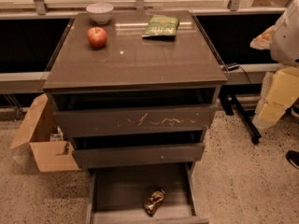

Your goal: Pick orange can from bottom drawer and place on counter

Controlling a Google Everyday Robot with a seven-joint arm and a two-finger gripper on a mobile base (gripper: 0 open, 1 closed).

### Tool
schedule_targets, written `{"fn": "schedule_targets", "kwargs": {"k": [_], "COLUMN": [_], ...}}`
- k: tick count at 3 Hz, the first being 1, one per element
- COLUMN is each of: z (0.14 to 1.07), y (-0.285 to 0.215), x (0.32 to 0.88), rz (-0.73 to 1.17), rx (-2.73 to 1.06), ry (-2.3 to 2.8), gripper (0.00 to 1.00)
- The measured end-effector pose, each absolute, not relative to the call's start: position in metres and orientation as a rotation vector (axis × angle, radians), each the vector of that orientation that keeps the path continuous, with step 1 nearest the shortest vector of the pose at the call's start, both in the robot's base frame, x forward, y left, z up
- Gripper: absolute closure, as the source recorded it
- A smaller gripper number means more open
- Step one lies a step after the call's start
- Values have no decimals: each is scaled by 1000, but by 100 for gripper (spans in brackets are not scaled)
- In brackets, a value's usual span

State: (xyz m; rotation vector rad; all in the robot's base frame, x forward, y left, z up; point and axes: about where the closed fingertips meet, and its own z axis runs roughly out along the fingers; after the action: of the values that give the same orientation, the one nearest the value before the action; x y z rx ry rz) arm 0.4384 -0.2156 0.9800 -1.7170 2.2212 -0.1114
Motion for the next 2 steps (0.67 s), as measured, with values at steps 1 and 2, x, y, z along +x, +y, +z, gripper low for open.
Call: {"fn": "schedule_targets", "kwargs": {"k": [1, 2], "z": [980, 953], "y": [-216, -213], "x": [438, 450], "rz": [-111, -42], "rx": [-1717, -1748], "ry": [2221, 2188], "gripper": [0, 0]}}
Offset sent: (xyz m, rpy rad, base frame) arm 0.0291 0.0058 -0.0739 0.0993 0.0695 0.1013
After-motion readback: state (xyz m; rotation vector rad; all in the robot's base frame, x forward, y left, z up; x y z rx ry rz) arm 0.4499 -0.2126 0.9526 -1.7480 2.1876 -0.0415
